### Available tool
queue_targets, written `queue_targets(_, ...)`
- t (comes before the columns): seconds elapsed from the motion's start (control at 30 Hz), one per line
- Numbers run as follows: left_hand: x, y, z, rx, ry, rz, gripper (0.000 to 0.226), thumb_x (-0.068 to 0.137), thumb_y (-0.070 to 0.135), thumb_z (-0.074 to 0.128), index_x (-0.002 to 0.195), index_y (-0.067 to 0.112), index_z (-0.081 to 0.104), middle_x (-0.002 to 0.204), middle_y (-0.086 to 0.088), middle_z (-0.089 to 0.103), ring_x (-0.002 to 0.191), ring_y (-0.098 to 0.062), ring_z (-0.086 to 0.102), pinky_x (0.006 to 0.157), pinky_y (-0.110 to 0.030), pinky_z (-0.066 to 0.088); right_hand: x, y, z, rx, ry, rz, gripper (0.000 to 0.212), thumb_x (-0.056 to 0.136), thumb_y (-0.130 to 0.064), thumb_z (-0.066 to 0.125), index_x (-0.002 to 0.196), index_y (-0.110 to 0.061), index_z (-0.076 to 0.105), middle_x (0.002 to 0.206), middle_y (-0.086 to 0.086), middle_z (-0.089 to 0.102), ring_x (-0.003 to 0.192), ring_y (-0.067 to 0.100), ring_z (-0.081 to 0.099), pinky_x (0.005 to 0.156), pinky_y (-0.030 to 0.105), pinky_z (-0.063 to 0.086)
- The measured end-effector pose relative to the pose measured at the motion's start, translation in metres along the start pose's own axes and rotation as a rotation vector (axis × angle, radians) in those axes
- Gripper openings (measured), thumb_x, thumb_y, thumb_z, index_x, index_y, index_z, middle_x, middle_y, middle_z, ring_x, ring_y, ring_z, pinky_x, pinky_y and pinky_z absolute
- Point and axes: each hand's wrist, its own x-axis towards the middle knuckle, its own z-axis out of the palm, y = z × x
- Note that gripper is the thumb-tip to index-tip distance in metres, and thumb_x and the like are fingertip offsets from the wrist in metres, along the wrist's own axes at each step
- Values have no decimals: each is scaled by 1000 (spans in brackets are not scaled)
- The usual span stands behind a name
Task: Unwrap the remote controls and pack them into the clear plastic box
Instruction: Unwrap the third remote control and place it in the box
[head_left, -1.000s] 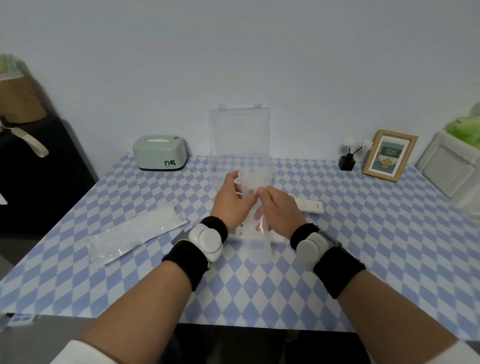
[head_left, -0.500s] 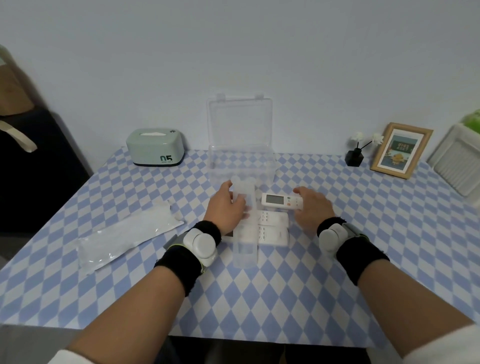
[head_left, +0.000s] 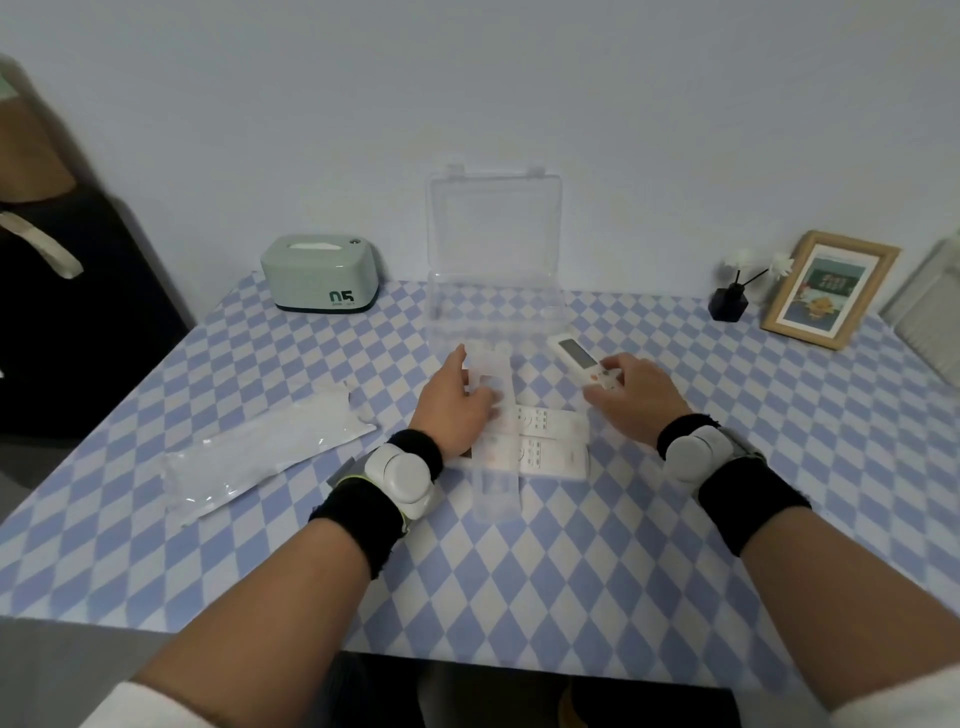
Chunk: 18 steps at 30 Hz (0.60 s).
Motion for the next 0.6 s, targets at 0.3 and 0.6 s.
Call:
queue_targets(0.3, -12, 5, 5, 94, 23, 34, 62, 108, 30, 48, 162, 14, 23, 159, -6, 43, 138, -21, 52, 94, -17, 43, -61, -32, 2, 402, -436, -80, 25, 85, -31, 59, 107, -32, 71, 76, 6, 75, 61, 13, 67, 59, 20, 54)
queue_targets(0.6, -14, 2, 3, 143, -10, 45, 60, 109, 22, 39, 164, 15, 15, 153, -8, 52, 128, -22, 60, 108, -37, 51, -63, -35, 25, 92, -146, -214, 45, 86, -34, 68, 129, -23, 63, 94, -6, 65, 79, 11, 65, 70, 22, 49)
